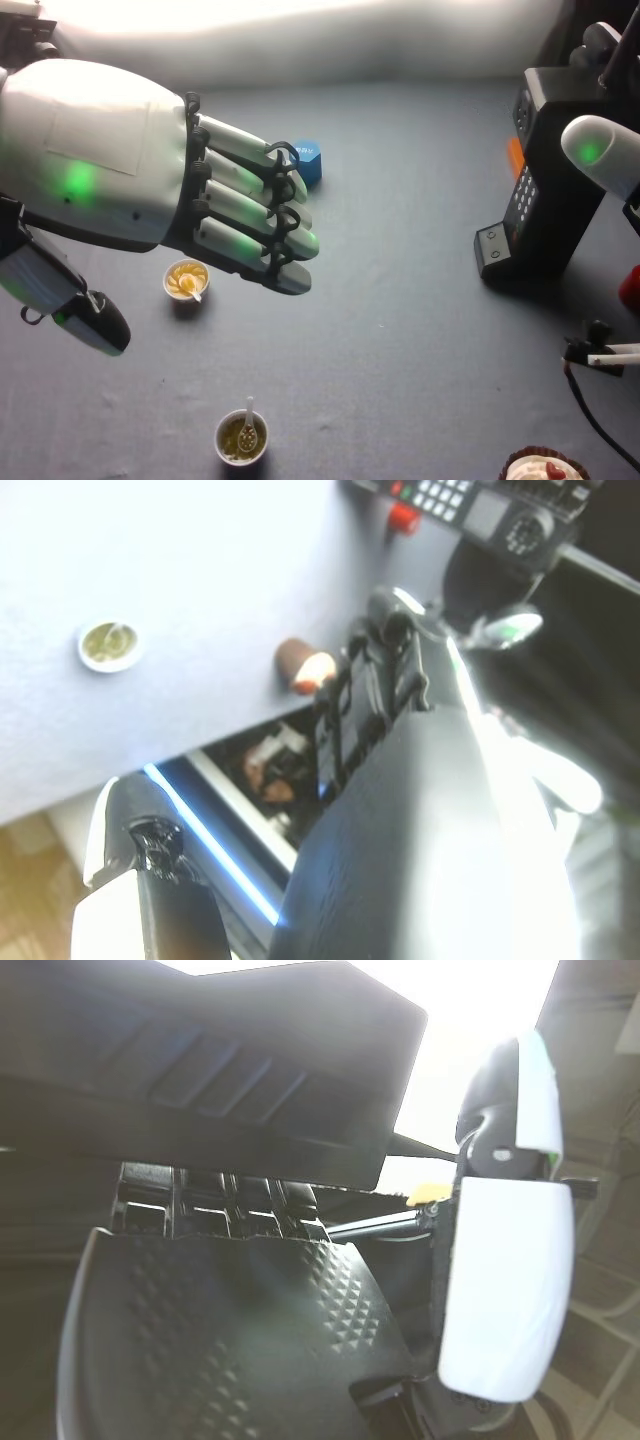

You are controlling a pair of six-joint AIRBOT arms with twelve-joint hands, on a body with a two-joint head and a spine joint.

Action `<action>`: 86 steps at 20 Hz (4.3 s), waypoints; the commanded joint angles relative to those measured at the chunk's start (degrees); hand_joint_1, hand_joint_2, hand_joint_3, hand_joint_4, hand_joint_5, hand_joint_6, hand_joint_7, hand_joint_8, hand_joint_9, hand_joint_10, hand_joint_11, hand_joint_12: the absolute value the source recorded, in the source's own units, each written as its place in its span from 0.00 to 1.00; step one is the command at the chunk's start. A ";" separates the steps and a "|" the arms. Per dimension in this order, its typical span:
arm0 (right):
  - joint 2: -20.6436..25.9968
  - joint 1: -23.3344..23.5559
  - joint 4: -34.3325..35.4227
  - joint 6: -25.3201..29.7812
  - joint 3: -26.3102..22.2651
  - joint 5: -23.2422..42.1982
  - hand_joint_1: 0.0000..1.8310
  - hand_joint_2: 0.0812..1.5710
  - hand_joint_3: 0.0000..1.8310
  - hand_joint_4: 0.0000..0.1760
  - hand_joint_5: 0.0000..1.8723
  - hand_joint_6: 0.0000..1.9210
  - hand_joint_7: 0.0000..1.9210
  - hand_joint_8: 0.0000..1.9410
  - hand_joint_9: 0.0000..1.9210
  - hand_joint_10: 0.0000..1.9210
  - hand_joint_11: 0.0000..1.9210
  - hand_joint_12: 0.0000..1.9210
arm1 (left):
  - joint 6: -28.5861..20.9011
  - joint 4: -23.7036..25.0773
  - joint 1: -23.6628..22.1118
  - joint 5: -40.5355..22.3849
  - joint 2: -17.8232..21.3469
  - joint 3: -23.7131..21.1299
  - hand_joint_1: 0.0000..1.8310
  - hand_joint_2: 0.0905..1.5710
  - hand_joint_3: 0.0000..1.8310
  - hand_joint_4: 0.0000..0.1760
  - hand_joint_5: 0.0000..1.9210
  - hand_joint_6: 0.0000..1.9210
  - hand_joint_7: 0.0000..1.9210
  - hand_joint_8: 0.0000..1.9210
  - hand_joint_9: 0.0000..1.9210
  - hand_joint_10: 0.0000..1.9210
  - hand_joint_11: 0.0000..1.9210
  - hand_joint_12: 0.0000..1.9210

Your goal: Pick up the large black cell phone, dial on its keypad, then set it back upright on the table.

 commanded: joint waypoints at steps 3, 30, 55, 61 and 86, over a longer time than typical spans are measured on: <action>0.54 0.55 -1.96 0.94 -0.10 7.04 0.52 0.61 0.01 0.00 0.00 0.00 0.00 0.00 0.00 0.00 0.00 0.00 | 0.31 -4.57 -1.22 1.51 0.55 0.03 0.41 0.64 0.00 0.00 0.12 0.00 0.09 0.00 0.10 0.00 0.00 0.29; 0.82 0.87 -2.26 0.94 -0.57 7.02 0.81 0.71 0.00 0.00 0.47 0.56 0.47 0.50 0.46 0.61 0.39 0.87 | 0.39 -3.97 -1.24 2.31 0.56 0.00 0.38 0.65 0.00 0.00 0.12 0.00 0.10 0.00 0.10 0.00 0.00 0.25; 3.29 3.73 -7.45 2.12 -0.33 21.42 0.81 0.71 0.00 0.00 0.48 0.52 0.46 0.53 0.44 0.65 0.38 0.88 | 2.61 -14.06 -2.55 1.10 1.39 0.04 0.60 0.76 0.00 0.24 0.15 0.00 0.34 0.01 0.36 0.15 0.13 0.63; 3.20 3.70 -7.30 2.10 -1.11 21.45 0.81 0.71 0.00 0.00 0.48 0.50 0.47 0.53 0.45 0.64 0.39 0.88 | 2.29 -15.67 -2.56 1.74 1.39 0.03 0.70 0.75 0.00 0.47 0.12 0.00 0.39 0.57 0.29 0.80 0.20 0.92; 4.72 8.09 -10.83 -1.21 -7.31 20.25 0.81 0.73 0.00 0.00 0.47 0.54 0.44 0.60 0.40 0.68 0.35 0.90 | 5.92 -11.76 -0.73 10.36 -0.43 0.09 0.71 0.81 0.00 0.65 0.01 0.00 0.33 0.84 0.39 1.00 0.40 1.00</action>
